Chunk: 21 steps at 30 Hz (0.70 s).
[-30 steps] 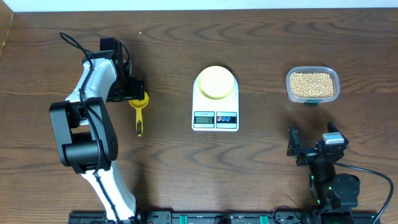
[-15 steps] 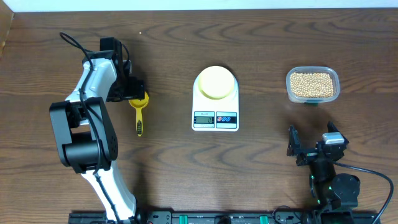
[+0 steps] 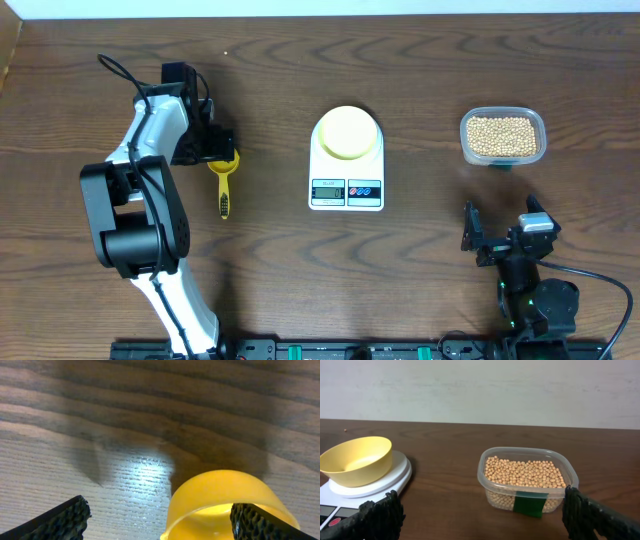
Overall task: Scoop item into bowl and weigh 50g on scale
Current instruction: 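Lower the left gripper and close it on the scoop handle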
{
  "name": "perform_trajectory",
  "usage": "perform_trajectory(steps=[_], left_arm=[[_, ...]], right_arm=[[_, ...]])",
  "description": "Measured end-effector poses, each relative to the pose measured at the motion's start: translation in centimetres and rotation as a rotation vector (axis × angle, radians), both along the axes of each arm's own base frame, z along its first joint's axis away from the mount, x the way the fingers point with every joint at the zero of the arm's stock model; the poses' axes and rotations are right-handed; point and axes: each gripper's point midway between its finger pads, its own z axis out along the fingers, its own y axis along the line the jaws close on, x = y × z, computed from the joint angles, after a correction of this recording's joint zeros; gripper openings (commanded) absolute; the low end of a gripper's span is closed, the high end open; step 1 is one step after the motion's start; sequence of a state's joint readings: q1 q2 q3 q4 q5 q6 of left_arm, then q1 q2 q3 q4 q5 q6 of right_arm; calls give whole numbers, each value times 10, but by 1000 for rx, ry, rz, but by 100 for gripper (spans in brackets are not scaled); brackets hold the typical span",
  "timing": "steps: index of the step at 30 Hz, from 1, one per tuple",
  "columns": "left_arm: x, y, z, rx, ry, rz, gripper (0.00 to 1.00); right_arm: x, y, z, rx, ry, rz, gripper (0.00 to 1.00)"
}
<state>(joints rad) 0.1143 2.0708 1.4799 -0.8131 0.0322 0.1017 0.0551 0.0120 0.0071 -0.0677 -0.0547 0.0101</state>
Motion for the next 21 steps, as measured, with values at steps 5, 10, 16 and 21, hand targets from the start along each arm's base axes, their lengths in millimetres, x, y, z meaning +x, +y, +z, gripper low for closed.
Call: perform_trajectory(steps=[5,10,16,21], left_arm=[[0,0,-2,0,-2,0,92],[-8,-1,-8,-3,22,0,92],[-9,-1,-9,-3,25,0,92],[-9,-1,-9,-3,25,0,91]], right_arm=[[0,0,0,0,0,0,99],[0,0,0,0,0,0,99],[0,0,0,0,0,0,99],[0,0,0,0,0,0,99]])
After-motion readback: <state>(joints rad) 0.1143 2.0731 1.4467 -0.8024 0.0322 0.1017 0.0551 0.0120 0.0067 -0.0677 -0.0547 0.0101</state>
